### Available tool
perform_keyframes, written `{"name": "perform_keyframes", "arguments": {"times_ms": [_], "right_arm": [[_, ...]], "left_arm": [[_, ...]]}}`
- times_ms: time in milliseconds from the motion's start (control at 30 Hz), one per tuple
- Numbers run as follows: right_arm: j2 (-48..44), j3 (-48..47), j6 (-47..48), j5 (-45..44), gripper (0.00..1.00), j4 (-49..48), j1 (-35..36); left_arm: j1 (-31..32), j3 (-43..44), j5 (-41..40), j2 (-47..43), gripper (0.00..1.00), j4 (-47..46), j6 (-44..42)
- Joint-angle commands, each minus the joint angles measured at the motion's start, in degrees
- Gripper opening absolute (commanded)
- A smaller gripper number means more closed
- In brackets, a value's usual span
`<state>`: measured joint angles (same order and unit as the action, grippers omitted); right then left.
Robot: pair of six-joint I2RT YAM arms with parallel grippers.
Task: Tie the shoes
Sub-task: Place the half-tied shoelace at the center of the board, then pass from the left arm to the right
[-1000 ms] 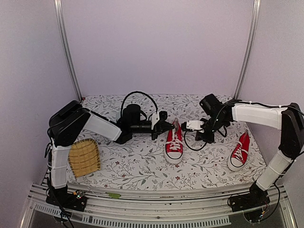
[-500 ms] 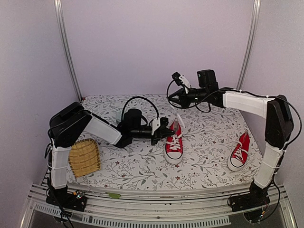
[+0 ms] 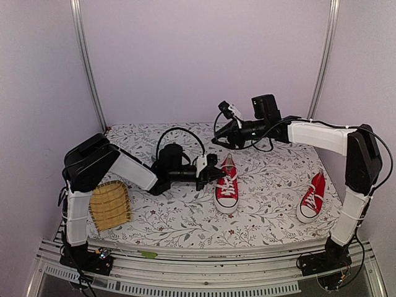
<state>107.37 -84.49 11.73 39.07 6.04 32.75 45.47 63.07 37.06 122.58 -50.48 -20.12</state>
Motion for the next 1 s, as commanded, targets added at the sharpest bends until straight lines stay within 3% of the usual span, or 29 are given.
{"name": "perform_keyframes", "arguments": {"times_ms": [0, 167, 367, 700, 967], "right_arm": [[-9.57, 10.33, 7.31, 4.73, 0.47, -1.67, -3.27], [-11.66, 21.54, 13.8, 6.2, 0.41, -3.32, -3.48], [-12.55, 31.65, 13.22, 7.93, 0.49, -17.78, -3.49], [-4.71, 28.84, 12.5, 9.83, 0.49, -19.07, -2.34], [-2.97, 28.16, 11.41, 10.82, 0.29, -20.92, -1.91]], "left_arm": [[-0.22, -0.62, -0.26, -1.63, 0.0, -4.54, 2.59], [-0.29, -0.13, -0.03, -1.26, 0.0, -4.95, 3.26], [-0.36, -0.23, 0.02, -1.38, 0.0, -4.77, 3.31], [-0.3, 0.75, 0.1, -0.89, 0.0, -3.97, 3.66], [-0.19, 1.09, 0.73, -0.53, 0.0, -3.4, 3.77]]}}
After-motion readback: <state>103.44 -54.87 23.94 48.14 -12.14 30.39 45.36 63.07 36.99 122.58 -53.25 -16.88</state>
